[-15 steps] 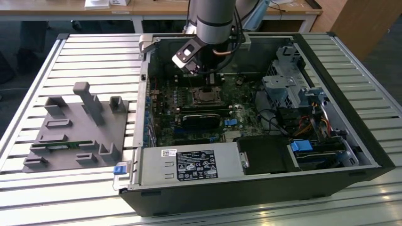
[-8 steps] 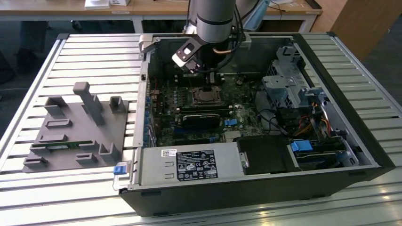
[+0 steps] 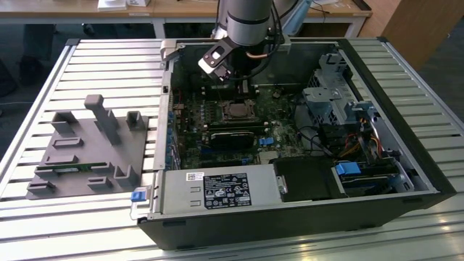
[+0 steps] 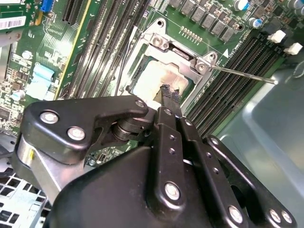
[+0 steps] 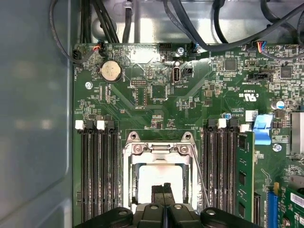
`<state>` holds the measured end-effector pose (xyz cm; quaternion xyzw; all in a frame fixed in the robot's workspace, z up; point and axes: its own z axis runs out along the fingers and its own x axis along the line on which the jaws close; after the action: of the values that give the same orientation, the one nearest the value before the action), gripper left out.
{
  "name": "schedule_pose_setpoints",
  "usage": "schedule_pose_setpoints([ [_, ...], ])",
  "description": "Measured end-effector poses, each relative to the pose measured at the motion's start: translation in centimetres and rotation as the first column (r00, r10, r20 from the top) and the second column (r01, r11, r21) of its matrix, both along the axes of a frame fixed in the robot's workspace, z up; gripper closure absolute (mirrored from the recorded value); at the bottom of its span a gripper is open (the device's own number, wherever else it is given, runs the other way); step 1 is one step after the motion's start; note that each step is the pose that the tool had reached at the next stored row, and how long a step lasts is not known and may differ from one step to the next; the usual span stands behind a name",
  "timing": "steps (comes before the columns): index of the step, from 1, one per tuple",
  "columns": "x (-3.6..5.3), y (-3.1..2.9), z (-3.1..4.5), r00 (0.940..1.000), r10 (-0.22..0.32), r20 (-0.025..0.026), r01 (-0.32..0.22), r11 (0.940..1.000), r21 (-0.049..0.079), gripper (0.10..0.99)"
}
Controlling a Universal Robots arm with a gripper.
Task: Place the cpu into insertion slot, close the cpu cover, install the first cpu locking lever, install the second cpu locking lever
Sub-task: 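Install the first cpu locking lever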
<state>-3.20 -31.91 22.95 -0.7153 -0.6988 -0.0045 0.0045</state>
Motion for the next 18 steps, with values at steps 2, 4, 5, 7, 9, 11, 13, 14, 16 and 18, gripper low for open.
schedule_pose_setpoints([
  [2, 0.00, 0.00, 0.26, 1.0000, 0.000, 0.0001, 0.000, 1.0000, 0.000, 0.980],
  [4, 0.00, 0.00, 0.59, 1.0000, 0.000, 0.0000, 0.000, 1.0000, 0.000, 0.980],
  [5, 0.00, 0.00, 0.74, 1.0000, 0.000, 0.0000, 0.000, 1.0000, 0.000, 0.980],
  [7, 0.00, 0.00, 1.10, 1.0000, 0.000, 0.0001, 0.000, 1.0000, 0.000, 0.980],
  [9, 0.00, 0.00, 1.58, 1.0000, 0.000, 0.0000, 0.000, 1.0000, 0.000, 0.980],
  [11, 0.00, 0.00, 2.09, 1.0000, 0.000, 0.0000, 0.000, 1.0000, 0.000, 0.980],
  [13, 0.00, 0.00, 2.65, 1.0000, 0.000, 0.0001, 0.000, 1.0000, 0.000, 0.980],
  [14, 0.00, 0.00, 2.97, 1.0000, 0.000, 0.0000, 0.000, 1.0000, 0.000, 0.980],
  [16, 0.00, 0.00, 3.54, 1.0000, 0.000, 0.0000, 0.000, 1.0000, 0.000, 0.980],
  [18, 0.00, 0.00, 3.69, 1.0000, 0.001, 0.0001, -0.001, 1.0000, 0.000, 0.980],
])
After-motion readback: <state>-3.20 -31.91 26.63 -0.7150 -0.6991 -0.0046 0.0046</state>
